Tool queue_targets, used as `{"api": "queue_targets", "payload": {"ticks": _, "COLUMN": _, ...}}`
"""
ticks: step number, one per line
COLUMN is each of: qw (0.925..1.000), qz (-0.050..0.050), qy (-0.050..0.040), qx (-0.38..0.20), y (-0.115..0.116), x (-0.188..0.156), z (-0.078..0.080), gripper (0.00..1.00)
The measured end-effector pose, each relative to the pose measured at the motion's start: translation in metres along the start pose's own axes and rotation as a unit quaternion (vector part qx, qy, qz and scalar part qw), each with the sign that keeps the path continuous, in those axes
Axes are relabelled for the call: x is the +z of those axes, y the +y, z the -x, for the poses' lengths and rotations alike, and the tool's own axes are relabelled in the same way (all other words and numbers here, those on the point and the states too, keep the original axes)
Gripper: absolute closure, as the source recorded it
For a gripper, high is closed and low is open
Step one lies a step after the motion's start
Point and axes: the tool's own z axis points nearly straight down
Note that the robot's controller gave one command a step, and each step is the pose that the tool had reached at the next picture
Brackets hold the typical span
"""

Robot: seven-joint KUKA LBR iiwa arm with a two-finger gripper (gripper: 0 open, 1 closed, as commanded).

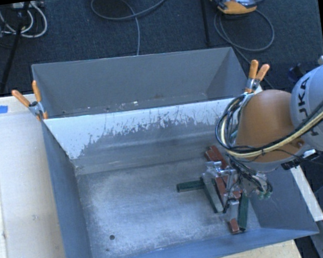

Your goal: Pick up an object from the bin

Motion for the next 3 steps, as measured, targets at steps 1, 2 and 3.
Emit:
{"api": "queue_targets", "payload": {"ticks": 1, "qw": 0.9852, "qz": 0.003, "qy": -0.0006, "qx": -0.171, "y": 0.032, "x": 0.042, "z": 0.081, "gripper": 0.00}}
{"api": "queue_targets", "payload": {"ticks": 2, "qw": 0.9856, "qz": 0.002, "qy": -0.0005, "qx": -0.169, "y": 0.031, "x": 0.041, "z": 0.081, "gripper": 1.00}}
{"api": "queue_targets", "payload": {"ticks": 3, "qw": 0.9875, "qz": 0.001, "qy": -0.0050, "qx": -0.158, "y": 0.042, "x": -0.137, "z": 0.075, "gripper": 1.00}}
